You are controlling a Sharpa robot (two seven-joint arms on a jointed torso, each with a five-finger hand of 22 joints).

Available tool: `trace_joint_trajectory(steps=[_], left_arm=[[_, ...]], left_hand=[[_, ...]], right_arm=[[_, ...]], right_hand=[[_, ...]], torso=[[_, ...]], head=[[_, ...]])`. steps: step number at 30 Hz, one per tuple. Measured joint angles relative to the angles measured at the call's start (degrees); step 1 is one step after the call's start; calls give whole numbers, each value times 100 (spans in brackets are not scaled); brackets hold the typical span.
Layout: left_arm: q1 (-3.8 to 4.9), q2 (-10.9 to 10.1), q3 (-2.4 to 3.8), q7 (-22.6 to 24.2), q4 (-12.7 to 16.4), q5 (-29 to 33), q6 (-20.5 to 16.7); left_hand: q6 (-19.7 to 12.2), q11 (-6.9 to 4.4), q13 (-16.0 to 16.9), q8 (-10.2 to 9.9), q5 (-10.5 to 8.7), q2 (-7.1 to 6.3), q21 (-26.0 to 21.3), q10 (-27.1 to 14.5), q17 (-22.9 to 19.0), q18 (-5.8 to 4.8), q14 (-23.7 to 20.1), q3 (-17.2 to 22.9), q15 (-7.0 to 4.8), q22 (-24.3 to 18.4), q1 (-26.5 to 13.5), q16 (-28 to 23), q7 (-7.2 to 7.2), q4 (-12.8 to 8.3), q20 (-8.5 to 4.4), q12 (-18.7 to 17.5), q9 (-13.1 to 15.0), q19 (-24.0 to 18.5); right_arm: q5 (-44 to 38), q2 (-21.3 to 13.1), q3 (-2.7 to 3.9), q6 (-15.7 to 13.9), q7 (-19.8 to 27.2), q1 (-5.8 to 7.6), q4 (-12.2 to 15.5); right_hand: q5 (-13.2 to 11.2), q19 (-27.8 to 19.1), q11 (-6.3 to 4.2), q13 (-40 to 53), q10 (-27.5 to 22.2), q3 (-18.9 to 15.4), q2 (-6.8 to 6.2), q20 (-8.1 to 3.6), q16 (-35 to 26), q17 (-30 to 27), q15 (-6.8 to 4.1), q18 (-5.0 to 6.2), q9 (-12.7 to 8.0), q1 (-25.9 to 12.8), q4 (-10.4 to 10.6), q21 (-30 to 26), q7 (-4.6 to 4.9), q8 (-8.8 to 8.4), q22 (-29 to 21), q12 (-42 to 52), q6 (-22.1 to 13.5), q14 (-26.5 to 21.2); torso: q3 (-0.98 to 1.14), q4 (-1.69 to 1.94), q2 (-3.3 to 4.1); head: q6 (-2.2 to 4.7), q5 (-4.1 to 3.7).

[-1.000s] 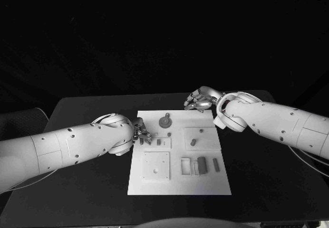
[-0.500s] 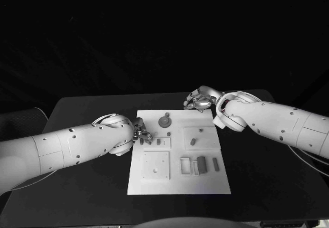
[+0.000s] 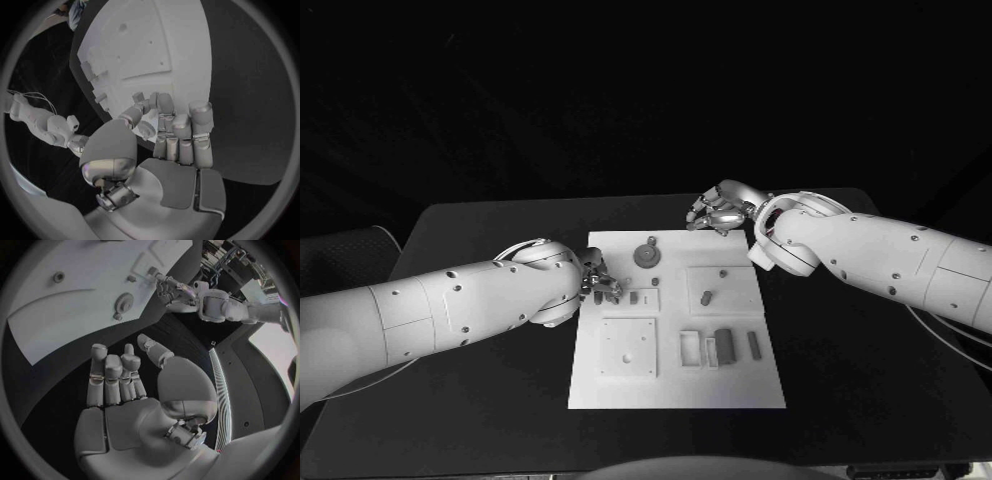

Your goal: Assemble the parts on the task board

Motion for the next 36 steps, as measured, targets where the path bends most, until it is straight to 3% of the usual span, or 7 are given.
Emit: trace_joint_trajectory(steps=[3, 7, 13, 36], left_arm=[[0, 0, 0, 0, 1, -9, 9], [-1, 0, 0, 0, 4, -23, 18], [-2, -1, -1, 0, 5, -45, 20], [-2, 19, 0, -25, -9, -211, 13]], left_hand=[[2, -16, 5, 15, 0, -8, 0, 16, 0, 0, 0, 0, -1, 0, -8, 19, -1, 0, 0, 0, 12, 0], [3, -17, 16, 18, 0, -9, 22, 17, 12, 0, -5, 18, -7, 0, -22, 23, -3, -18, 0, 27, 261, -1], [7, -17, 24, 71, 267, -6, 65, 17, 29, 0, -6, 9, -9, 4, -20, 63, -6, -185, -20, 67, 296, 18], [22, -30, 27, 99, 298, -6, 66, 30, 33, 0, 8, -16, -18, 3, -20, 62, 9, -224, -19, 89, 388, 18]], right_arm=[[0, 0, 0, 0, 0, 0, 0], [0, -1, 0, 0, 0, 0, 1], [0, -1, 0, 0, 0, 0, 1], [0, -1, 0, 0, 1, 0, 2]], right_hand=[[0, 0, 0, 0, 0, 0, 0, 0, 0, 0, 3, -1, 0, 0, 0, 0, -9, 0, 0, 0, -8, -2], [0, 0, 0, 0, 0, 0, 0, 0, 0, 0, -10, -1, 0, 0, 0, 0, 4, 0, 0, 0, 6, 14], [0, 0, 0, 0, 0, 0, 0, 0, 0, 0, -3, -3, 0, 0, 0, 0, 1, 0, 0, 0, 11, 22], [0, 0, 0, 0, 0, 0, 18, 0, 0, 0, -4, -23, 4, -18, 0, 0, 13, 0, 0, 0, -5, 18]], torso=[[0, 1, 0], [0, 2, 0], [1, 1, -1], [-1, 3, 0]], head=[[-4, 1], [-12, 2], [-18, 8], [-22, 8]])
